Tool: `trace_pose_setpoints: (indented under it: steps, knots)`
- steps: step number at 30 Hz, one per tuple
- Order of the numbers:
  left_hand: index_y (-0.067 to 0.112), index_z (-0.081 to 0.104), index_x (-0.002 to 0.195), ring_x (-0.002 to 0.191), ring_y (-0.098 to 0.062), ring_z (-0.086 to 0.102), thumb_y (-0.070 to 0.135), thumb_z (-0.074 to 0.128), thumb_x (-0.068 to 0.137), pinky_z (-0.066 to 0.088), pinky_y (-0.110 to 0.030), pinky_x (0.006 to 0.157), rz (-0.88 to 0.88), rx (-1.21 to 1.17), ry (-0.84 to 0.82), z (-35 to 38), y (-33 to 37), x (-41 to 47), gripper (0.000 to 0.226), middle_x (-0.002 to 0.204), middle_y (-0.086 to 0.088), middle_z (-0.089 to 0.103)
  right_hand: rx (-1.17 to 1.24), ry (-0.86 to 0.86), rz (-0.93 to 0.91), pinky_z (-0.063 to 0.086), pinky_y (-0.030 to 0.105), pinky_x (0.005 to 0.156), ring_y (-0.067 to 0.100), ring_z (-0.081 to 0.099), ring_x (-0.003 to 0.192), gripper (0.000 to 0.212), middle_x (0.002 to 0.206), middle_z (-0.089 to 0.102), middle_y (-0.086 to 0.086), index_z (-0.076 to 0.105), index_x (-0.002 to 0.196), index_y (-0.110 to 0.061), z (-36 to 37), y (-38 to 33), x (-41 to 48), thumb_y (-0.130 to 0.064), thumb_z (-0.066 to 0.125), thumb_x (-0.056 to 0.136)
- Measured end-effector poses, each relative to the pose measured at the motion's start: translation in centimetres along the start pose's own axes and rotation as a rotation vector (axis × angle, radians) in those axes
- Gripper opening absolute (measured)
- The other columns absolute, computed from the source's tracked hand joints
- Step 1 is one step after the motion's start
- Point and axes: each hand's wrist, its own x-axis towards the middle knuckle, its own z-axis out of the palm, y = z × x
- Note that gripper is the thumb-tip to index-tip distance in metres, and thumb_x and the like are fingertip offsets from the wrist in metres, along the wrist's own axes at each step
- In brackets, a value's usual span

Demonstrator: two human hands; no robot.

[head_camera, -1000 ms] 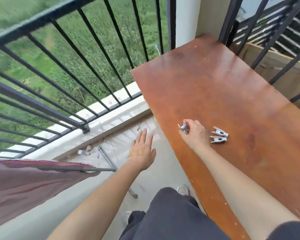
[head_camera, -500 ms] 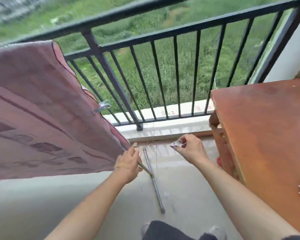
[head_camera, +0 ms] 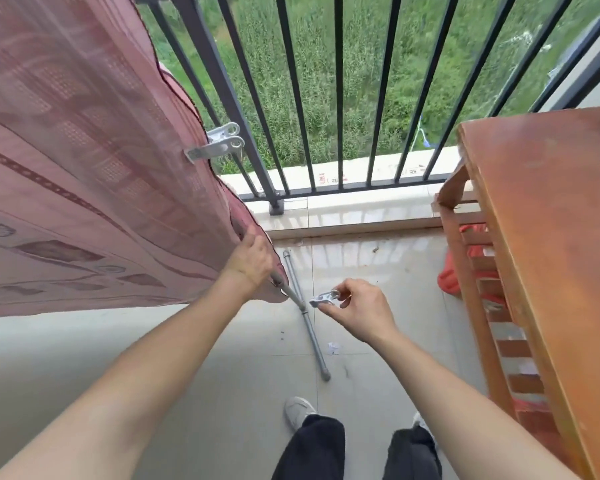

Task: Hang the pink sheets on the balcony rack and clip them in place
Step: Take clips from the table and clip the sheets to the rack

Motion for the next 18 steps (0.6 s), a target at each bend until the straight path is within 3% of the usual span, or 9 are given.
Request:
trace_pose_setpoints:
  steps: [2, 5, 7, 10, 13, 16, 18]
  knots:
    - [0.02, 0.059, 0.123, 0.117, -0.028, 0.048, 0.024, 0.041, 0.1, 0.023, -0.048, 0.111, 0.022, 0.016, -0.071, -0.2, 0.2, 0.2, 0.03, 0.12, -0.004, 0.06, 0.017, -0.007, 0.017, 0.052, 0.033, 0.077, 0.011, 0.064, 0.076, 0.037, 0.085, 0.063, -0.009, 0.066, 0.085, -0.026, 0.8, 0.4, 0.0, -0.057, 0.077, 0.066]
    - [0.016, 0.06, 0.123, 0.117, -0.028, 0.048, 0.026, 0.04, 0.1, 0.035, -0.035, 0.096, -0.028, -0.199, -0.113, -0.3, 1.0, -0.2, 0.032, 0.123, -0.008, 0.055, 0.05, -0.014, 0.069, 0.052, 0.032, 0.08, 0.013, 0.064, 0.082, 0.034, 0.087, 0.064, -0.009, 0.068, 0.088, -0.025, 1.4, 0.6, 0.0, -0.05, 0.079, 0.067]
    - [0.015, 0.06, 0.122, 0.116, -0.029, 0.049, 0.024, 0.041, 0.1, 0.035, -0.034, 0.085, 0.002, -0.268, -0.089, -0.3, 1.6, 0.0, 0.031, 0.123, -0.008, 0.052, 0.074, -0.015, 0.094, 0.052, 0.031, 0.084, 0.015, 0.066, 0.087, 0.031, 0.09, 0.064, -0.007, 0.07, 0.093, -0.025, 1.5, 0.6, 0.1, -0.042, 0.079, 0.069]
    - [0.017, 0.066, 0.112, 0.109, -0.027, 0.051, 0.034, 0.047, 0.097, 0.039, -0.035, 0.081, 0.081, -0.297, 0.042, -0.5, 2.0, 1.2, 0.029, 0.121, -0.006, 0.053, 0.1, -0.033, 0.126, 0.052, 0.027, 0.087, 0.014, 0.068, 0.09, 0.033, 0.086, 0.064, -0.011, 0.072, 0.101, -0.023, 1.3, 0.7, 0.7, -0.035, 0.078, 0.071]
    - [0.017, 0.068, 0.107, 0.115, -0.027, 0.048, 0.026, 0.051, 0.095, 0.039, -0.04, 0.092, 0.096, -0.205, 0.203, -1.0, 1.3, 2.8, 0.023, 0.122, -0.006, 0.055, 0.141, -0.075, 0.183, 0.053, 0.024, 0.079, 0.008, 0.067, 0.083, 0.037, 0.079, 0.066, -0.015, 0.072, 0.096, -0.024, 1.1, 1.2, 1.2, -0.044, 0.083, 0.067]
    - [0.019, 0.058, 0.128, 0.142, -0.037, 0.023, 0.025, 0.038, 0.101, 0.014, -0.06, 0.113, 0.053, -0.038, 0.07, -1.4, 0.0, 4.9, 0.034, 0.148, -0.017, 0.038, 0.192, -0.096, 0.229, 0.045, 0.018, 0.061, 0.002, 0.06, 0.067, 0.046, 0.069, 0.065, -0.012, 0.073, 0.087, -0.025, 1.3, 2.3, 1.7, -0.061, 0.083, 0.061]
    - [0.025, 0.058, 0.126, 0.137, -0.035, 0.035, 0.025, 0.039, 0.101, 0.006, -0.064, 0.113, -0.024, -0.028, -0.028, -2.0, -0.6, 5.8, 0.032, 0.139, -0.011, 0.052, 0.19, -0.101, 0.237, 0.043, 0.019, 0.06, 0.004, 0.057, 0.066, 0.046, 0.065, 0.062, -0.01, 0.076, 0.09, -0.023, 1.4, 3.0, 2.1, -0.061, 0.082, 0.064]
